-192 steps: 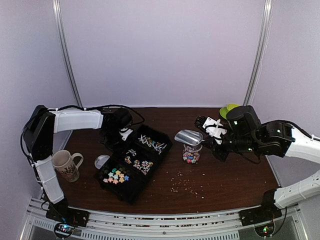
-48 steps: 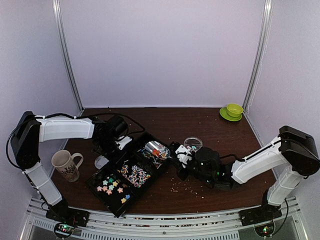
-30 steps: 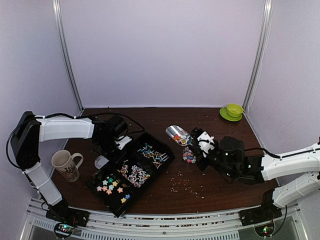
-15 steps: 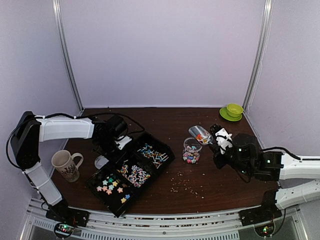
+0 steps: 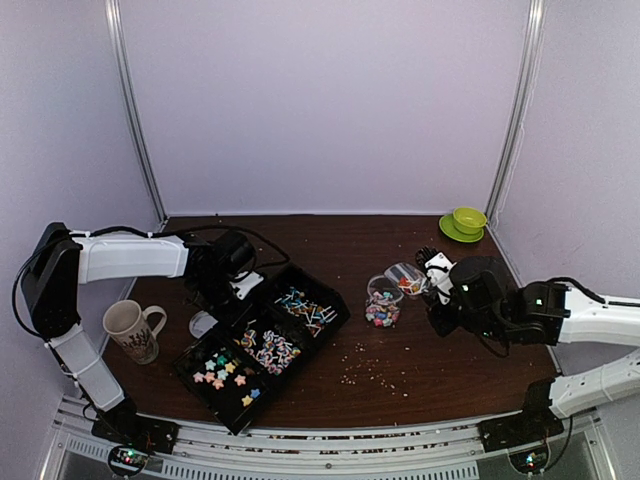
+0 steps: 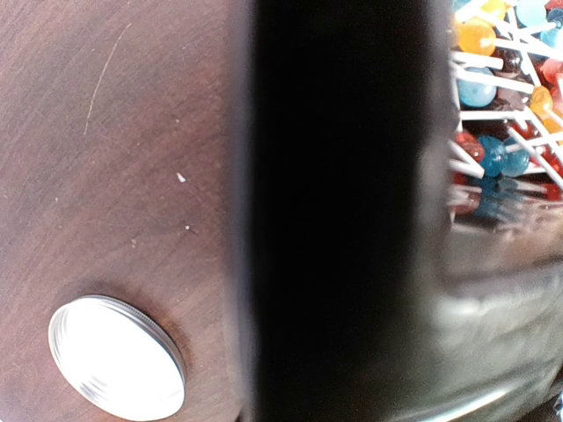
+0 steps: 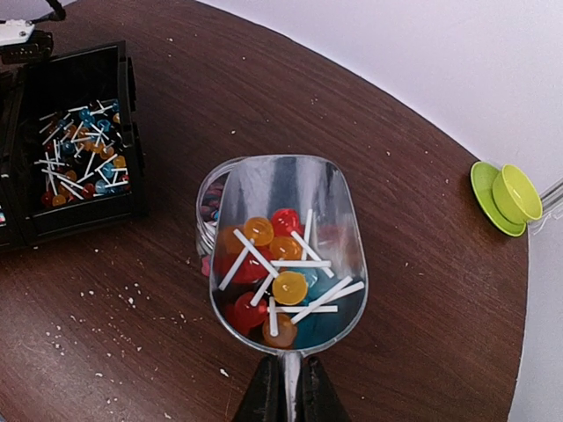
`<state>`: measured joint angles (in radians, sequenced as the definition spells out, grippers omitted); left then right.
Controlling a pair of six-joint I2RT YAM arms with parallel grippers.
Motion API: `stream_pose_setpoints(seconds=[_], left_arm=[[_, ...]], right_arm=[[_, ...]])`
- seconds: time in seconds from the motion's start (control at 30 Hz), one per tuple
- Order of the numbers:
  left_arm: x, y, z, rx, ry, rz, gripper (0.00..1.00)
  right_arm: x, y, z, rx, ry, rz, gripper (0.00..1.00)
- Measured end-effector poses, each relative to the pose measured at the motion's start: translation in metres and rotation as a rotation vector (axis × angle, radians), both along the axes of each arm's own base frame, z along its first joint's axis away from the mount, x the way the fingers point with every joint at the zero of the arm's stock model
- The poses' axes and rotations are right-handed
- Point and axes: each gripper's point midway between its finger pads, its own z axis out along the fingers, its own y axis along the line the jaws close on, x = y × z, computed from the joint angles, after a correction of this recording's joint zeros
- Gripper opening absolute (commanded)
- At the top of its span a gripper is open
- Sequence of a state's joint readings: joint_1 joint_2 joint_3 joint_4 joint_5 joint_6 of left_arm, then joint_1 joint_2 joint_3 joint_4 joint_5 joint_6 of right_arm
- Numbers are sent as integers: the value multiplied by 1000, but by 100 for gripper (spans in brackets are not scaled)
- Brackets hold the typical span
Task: Pack the candies
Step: Place the fake candies in the packing box.
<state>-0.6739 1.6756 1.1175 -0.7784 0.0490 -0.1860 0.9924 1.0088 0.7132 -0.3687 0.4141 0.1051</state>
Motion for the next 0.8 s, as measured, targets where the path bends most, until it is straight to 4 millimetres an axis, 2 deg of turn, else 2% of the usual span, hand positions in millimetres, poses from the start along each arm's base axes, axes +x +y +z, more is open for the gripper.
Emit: stream_pose_setpoints(seconds=[0.33, 0.6, 0.8], left_arm=[[0, 0, 0, 0, 0, 0, 0], [0, 0, 0, 0, 0, 0, 0], [0, 0, 0, 0, 0, 0, 0]], right_arm=[[1, -2, -16, -133, 82, -14, 0], [2, 0, -11, -177, 112, -16, 0], [-1, -5, -15, -216, 135, -15, 0]])
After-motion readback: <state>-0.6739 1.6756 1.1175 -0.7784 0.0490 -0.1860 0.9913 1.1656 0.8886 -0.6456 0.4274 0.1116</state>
